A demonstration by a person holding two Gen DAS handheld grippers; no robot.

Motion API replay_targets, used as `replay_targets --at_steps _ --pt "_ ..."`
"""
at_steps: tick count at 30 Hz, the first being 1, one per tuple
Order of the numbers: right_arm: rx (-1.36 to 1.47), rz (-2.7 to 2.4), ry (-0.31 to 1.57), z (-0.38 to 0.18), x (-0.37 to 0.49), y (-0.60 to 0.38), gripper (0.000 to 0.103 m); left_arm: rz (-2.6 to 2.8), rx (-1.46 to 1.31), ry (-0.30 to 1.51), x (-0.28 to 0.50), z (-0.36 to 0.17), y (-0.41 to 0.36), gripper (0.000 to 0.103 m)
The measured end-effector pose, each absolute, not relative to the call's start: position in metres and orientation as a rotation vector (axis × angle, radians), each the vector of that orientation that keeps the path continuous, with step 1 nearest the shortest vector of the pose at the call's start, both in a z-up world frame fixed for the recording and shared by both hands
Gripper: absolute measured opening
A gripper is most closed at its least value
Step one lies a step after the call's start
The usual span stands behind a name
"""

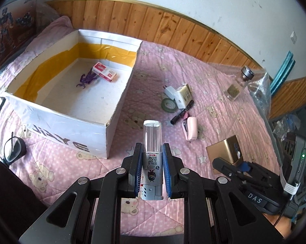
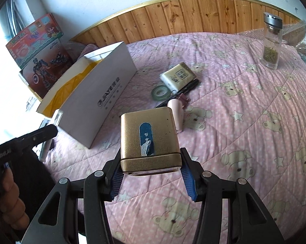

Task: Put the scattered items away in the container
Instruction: 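Carry clear tube in left tool while right tool carries gold tin to box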

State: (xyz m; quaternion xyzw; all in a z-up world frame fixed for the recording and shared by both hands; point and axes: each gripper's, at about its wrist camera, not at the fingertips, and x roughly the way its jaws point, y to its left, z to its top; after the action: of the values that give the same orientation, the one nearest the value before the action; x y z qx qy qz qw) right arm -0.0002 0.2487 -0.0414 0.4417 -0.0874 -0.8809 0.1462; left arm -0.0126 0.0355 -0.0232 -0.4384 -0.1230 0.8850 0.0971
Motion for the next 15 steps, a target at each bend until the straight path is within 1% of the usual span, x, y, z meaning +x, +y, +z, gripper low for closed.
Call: replay_targets --at_steps 15 --pt "1.160 -2.477 -0.162 0.003 0.021 0.205 0.052 2.640 -1.259 -0.477 0.002 -0.014 -0.001 0.019"
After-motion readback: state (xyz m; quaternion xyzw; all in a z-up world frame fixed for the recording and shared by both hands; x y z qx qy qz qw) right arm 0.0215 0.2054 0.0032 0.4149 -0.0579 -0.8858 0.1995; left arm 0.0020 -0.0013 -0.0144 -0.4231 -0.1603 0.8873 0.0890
